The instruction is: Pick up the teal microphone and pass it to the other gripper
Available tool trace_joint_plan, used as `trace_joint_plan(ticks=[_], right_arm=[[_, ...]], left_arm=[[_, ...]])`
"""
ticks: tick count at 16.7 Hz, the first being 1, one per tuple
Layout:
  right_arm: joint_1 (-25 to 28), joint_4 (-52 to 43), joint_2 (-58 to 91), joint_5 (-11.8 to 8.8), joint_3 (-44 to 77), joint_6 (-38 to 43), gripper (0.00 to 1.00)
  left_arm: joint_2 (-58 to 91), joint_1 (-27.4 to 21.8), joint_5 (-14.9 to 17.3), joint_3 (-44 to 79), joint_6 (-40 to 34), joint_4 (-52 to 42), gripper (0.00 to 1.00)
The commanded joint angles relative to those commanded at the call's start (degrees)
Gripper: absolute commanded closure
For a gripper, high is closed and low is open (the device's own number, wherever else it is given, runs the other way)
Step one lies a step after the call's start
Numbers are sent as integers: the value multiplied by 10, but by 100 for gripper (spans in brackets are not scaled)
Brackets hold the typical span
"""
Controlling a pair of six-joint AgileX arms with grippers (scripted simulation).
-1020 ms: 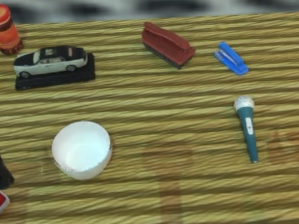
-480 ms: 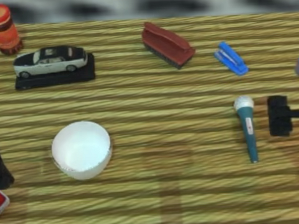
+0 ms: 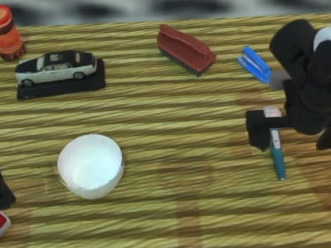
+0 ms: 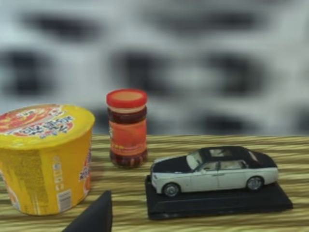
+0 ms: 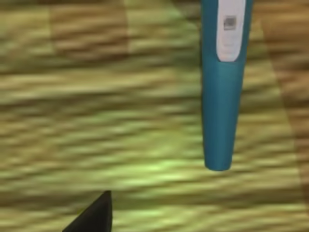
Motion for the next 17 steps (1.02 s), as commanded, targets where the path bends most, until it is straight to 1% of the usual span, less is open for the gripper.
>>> trace_joint_plan(ticks=[2, 9, 11, 17], right_arm=[[5, -8, 20, 0, 17, 5, 0], [3, 2, 27, 0, 12, 4, 0], [3, 33, 48, 0, 1, 3, 0], [0, 178, 139, 1, -48, 1, 0]], left_arm=[[0, 0, 0, 0, 0, 0, 0], [0, 0, 0, 0, 0, 0, 0], [0, 0, 0, 0, 0, 0, 0], [0, 0, 0, 0, 0, 0, 0]])
